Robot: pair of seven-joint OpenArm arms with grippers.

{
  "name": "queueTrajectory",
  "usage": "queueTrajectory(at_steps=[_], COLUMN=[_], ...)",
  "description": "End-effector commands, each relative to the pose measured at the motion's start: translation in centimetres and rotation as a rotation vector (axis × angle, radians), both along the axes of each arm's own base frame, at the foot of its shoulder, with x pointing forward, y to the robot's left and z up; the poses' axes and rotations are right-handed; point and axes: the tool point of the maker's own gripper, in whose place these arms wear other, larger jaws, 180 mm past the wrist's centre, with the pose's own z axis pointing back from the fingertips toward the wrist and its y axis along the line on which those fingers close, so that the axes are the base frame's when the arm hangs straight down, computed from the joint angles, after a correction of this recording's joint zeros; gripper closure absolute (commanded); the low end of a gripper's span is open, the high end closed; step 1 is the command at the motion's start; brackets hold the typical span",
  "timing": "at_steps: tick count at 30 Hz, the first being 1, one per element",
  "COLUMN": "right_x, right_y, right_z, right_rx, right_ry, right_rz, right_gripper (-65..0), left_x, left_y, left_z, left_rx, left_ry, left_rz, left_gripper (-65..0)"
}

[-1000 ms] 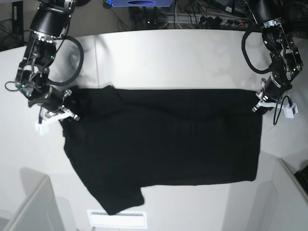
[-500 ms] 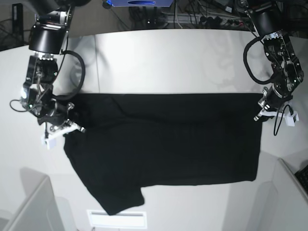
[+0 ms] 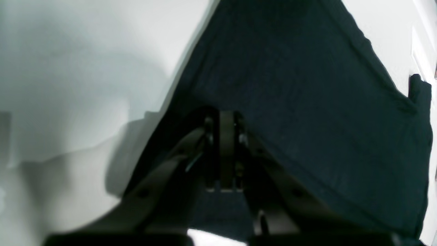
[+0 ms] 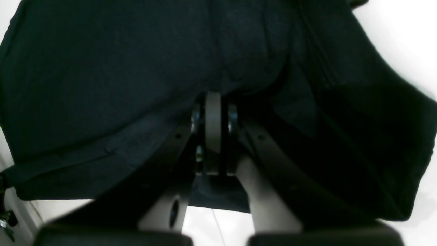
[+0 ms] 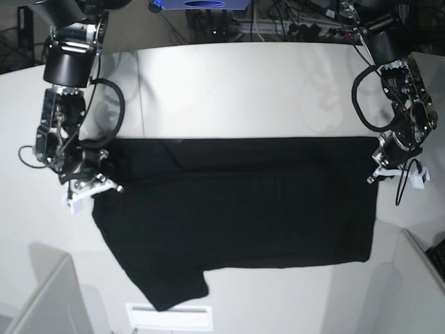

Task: Fold the T-shirt properly
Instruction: 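Lift the collar edge with both grippers and pull it toward the hem, then release the shirt and regrasp the collar-edge corners with both grippers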

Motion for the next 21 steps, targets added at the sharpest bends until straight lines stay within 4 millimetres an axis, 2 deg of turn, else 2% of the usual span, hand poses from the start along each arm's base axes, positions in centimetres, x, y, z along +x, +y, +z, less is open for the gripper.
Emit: queueTrajectory(at_steps=[1,3,6,7,8,12,15,18,21], right_x=[1.7,1.7,1.9,2.2,2.5,2.0,0.3,-1.9,-5.1], right_y=[-0.6,-0.8,-1.0,-1.4,-2.1,-5.0,-7.0,-8.4,-10.0], right_z=[2.0,2.2,2.4,2.8,3.3,5.1,6.1,6.7,6.8], right_rx=[-0.013,-0.013,-0.017,-0.021,-0.03,-0.07,-0.097,-0.107,-0.112], right_ry=[-0.069,-0.074,-0.085,-0.107,-0.142,-0.248,-0.294,-0.315,-0.318], right_rz=[-0.007,-0.012,-0.018,-0.035,-0.061,-0.16,-0.223,-0.288,-0.376], right_gripper=[0.0,0.0,-22.1,-27.0,-29.1,-28.5,-28.5,-28.5,-29.1], left_x=[1.0,1.3,1.5,1.6,1.7,3.0,3.4,2.7,0.0], left_y=[0.8,0.9,0.9,1.0,1.0,1.1,1.3,2.3,3.7], left_z=[1.5,1.6,1.9,1.9,2.0,3.3,4.3,5.3,5.0], left_rx=[0.02,0.015,0.016,0.016,0.016,0.011,0.016,0.041,0.032], left_ry=[-0.047,-0.051,-0.058,-0.06,-0.063,-0.103,-0.131,-0.153,-0.152], left_rz=[0.009,0.011,0.012,0.013,0.013,0.018,0.021,0.039,0.09], left_gripper=[0.0,0.0,0.0,-1.3,-8.2,-36.0,-50.0,-55.1,-54.8])
